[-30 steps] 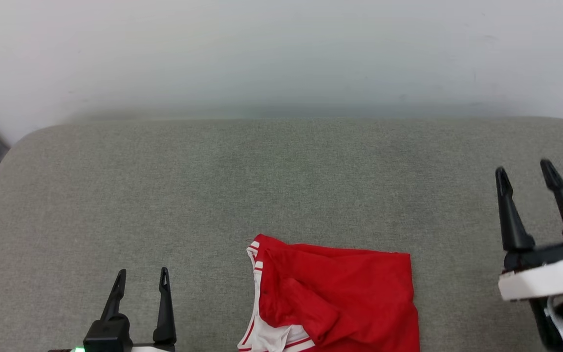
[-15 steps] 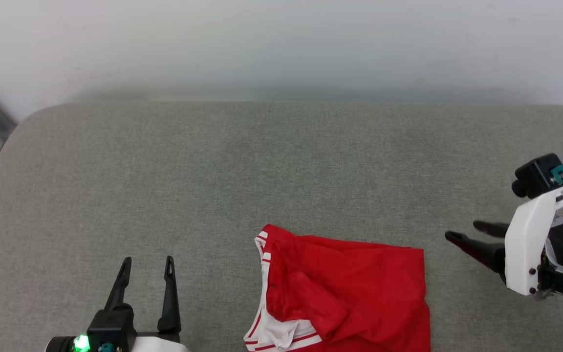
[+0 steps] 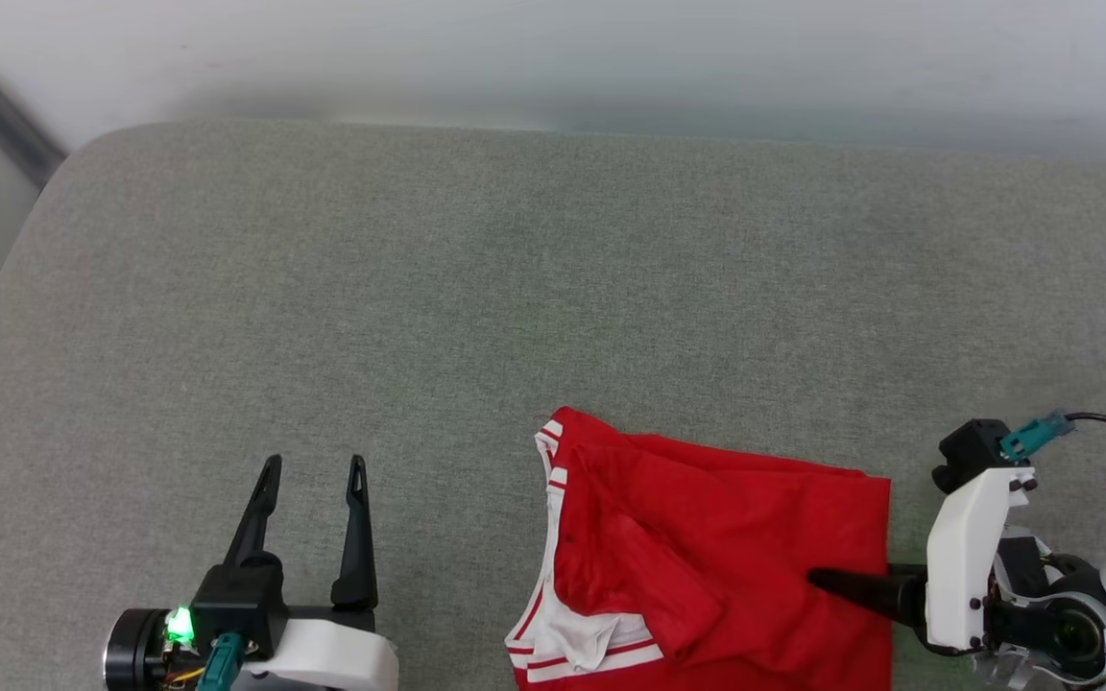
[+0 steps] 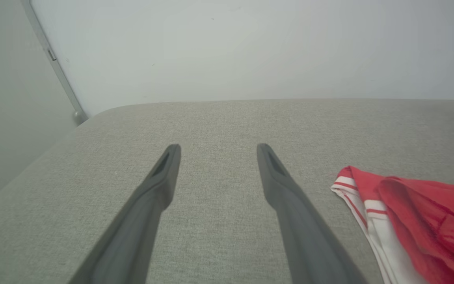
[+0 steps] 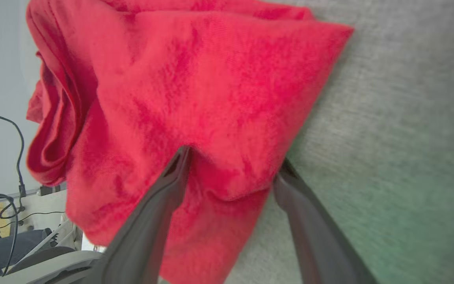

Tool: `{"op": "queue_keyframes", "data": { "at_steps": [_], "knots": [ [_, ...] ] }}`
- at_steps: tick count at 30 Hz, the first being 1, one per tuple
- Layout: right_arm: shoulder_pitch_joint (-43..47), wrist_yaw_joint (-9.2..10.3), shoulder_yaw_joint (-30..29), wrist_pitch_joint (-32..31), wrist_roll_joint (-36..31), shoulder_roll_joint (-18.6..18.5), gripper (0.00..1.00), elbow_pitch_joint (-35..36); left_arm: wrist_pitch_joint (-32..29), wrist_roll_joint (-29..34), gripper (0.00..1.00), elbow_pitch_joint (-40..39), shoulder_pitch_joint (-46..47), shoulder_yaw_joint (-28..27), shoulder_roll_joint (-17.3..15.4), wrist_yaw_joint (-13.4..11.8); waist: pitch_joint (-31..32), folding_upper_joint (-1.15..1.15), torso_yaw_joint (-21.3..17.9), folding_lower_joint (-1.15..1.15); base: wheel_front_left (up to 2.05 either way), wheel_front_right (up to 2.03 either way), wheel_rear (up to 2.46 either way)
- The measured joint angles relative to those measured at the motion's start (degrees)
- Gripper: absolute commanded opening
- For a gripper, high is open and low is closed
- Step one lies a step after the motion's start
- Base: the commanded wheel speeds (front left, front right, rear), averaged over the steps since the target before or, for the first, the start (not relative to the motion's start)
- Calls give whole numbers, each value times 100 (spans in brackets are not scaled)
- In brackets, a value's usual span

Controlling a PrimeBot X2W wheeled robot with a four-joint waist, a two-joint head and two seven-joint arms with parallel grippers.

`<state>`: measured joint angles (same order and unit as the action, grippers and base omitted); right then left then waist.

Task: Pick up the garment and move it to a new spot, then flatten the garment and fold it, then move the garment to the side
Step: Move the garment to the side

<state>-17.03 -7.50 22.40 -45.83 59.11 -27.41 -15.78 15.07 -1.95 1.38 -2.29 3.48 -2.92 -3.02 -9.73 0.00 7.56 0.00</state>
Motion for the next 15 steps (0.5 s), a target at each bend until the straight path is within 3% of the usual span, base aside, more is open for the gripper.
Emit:
{"op": "queue_keyframes", "data": {
  "at_steps": [9, 10, 15],
  "knots": [
    [-97, -8, 531, 441, 151, 304, 100, -609, 0, -32, 100, 52, 194, 121, 1, -26, -187, 0, 223, 0, 0, 0, 0],
    [-147, -8, 676, 590, 131, 280, 0, -653, 0, -33, 100, 58, 222, 120, 0, -43, -184, 0, 256, 0, 0, 0, 0],
    [-271, -4, 1039, 967, 145, 171, 0, -651, 0, -33, 100, 86, 179, 58, 1, -55, -70, 0, 247, 0, 0, 0, 0]
  ]
}}
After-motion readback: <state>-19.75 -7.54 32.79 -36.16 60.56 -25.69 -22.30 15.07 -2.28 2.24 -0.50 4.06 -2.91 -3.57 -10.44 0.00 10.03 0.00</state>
